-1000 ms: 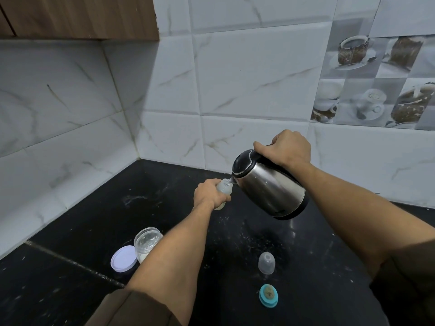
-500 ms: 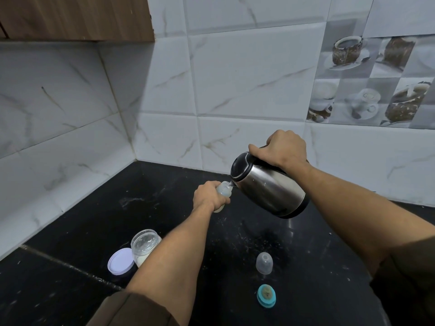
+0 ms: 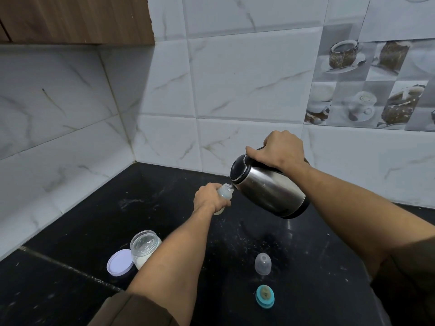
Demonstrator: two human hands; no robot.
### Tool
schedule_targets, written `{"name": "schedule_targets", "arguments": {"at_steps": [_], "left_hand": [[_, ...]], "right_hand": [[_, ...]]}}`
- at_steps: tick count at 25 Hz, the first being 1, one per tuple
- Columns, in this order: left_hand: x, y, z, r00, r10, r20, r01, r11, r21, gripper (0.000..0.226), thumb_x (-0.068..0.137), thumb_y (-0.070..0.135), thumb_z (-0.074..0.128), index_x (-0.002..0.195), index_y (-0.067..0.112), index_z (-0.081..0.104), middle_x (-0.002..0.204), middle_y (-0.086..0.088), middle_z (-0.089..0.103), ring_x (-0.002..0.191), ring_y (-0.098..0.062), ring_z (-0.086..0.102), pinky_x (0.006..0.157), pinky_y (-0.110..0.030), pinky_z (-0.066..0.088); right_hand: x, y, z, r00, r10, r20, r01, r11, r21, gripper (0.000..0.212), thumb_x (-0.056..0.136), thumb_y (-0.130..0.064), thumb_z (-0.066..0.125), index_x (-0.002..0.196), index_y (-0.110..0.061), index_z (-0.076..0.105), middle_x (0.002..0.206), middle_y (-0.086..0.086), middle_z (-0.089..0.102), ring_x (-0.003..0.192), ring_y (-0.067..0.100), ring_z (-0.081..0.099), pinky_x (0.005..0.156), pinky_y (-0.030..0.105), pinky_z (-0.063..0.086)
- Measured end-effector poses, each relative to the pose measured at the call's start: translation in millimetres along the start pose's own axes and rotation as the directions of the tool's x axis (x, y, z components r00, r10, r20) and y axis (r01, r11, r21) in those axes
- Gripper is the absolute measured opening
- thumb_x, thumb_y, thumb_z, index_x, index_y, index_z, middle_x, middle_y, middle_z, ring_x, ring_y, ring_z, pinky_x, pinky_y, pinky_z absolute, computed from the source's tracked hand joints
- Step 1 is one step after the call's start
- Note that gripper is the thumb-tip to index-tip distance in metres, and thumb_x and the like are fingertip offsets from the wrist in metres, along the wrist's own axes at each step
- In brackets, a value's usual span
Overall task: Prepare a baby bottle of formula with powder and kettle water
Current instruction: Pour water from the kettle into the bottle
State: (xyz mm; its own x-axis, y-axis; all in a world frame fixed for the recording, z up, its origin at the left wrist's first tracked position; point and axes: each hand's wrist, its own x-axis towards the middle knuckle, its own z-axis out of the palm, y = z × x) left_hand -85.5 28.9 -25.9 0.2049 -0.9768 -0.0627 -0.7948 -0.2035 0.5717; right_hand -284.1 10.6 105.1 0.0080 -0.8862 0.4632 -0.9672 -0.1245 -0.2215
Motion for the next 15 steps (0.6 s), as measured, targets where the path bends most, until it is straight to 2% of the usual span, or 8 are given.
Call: {"name": "schedule_targets", "arguments": {"at_steps": [10,15], "left_hand": [[-1.6,1.5,2.7,1.0,0.01,0.018,-0.011,1.0,0.018,0.049,0.073,0.035,0.09,0.119,0.034,0.072,0.108,0.001,0.074,0.105,-0.023,0.067,0.094,-0.044,0.057],[-1.1,0.3,5.4,0.999,0.017,0.034,-0.018,1.0,0.024,0.052,0.076,0.033,0.089,0.124,0.032,0.069,0.112,0.0,0.073,0.108,-0.023,0.066,0.095,-0.043,0.056]], "right_hand": [[-0.3,-1.4,-1.1,1.0,-0.022,0.007,0.022,0.999,-0.038,0.058,0.075,-0.068,0.059,0.052,-0.015,0.052,0.055,0.001,0.055,0.058,0.024,0.056,0.057,0.029,0.039],[-1.7,-3.0,-0.5,0.999,-0.043,0.006,0.043,0.997,-0.062,0.058,0.075,-0.068,0.059,0.053,-0.015,0.055,0.055,0.001,0.056,0.057,0.023,0.054,0.057,0.029,0.038]]}}
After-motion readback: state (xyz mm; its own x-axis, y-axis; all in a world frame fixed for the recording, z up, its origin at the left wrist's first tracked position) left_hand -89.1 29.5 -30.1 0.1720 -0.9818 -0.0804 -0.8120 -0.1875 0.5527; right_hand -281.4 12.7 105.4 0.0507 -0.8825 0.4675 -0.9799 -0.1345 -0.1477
